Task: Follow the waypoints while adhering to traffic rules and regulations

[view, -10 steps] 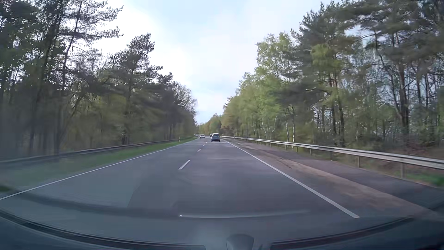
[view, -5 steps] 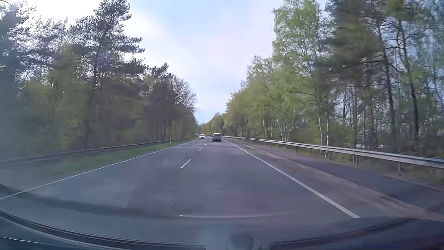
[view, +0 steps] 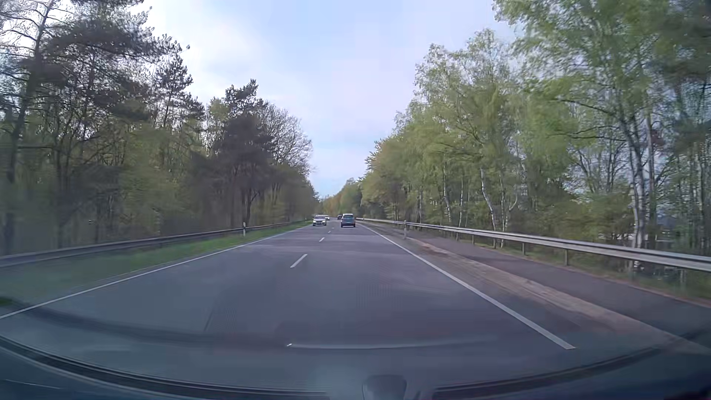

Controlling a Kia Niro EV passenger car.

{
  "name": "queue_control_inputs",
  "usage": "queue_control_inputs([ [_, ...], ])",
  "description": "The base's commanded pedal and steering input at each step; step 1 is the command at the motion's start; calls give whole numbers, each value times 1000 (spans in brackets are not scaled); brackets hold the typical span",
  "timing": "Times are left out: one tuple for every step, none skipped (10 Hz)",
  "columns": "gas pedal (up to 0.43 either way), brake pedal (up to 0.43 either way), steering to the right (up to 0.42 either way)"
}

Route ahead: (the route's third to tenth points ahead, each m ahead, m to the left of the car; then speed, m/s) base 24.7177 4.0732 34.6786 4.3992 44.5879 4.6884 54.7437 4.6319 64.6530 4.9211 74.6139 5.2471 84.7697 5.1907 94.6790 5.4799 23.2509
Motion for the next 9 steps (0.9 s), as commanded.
queue_control_inputs([
  [110,0,-5],
  [110,0,-5],
  [110,0,-5],
  [110,0,-5],
  [110,0,-5],
  [110,0,-5],
  [110,0,-5],
  [110,0,-5],
  [110,0,-5],
])
